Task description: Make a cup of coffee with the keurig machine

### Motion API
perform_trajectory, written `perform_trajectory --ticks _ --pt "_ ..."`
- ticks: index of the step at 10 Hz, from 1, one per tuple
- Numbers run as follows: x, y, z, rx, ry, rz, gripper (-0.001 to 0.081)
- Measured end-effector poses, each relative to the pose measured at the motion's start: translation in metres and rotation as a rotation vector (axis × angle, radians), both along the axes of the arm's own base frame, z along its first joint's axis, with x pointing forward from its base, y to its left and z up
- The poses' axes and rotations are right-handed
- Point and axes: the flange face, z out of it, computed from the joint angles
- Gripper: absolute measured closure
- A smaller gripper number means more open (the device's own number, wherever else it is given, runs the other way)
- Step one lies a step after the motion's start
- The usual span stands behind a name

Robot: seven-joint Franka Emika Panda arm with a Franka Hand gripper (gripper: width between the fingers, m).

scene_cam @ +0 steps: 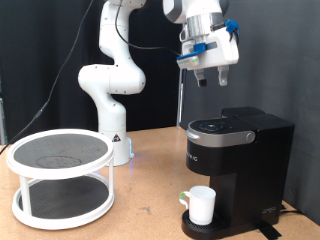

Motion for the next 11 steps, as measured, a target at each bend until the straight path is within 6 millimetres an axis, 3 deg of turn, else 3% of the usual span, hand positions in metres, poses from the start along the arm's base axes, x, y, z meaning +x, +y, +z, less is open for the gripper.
perform_trajectory --ticks 3,5,6,8,9,10,11 --pt "0.006 0.0 -0.019 0.013 0.03 0.01 0.0072" --pt "0.008 0.004 -0.03 0.017 0.033 0.018 0.0328" --pt "0.008 0.005 -0.034 0.017 0.035 0.021 0.0328" --pt "0.006 0.008 -0.041 0.003 0.034 0.032 0.066" --pt "0.005 0.01 -0.045 -0.01 0.028 0.037 0.066" --pt "0.004 0.011 -0.05 -0.027 0.018 0.035 0.0773" --pt "0.003 0.013 -0.056 -0.041 0.01 0.031 0.0773"
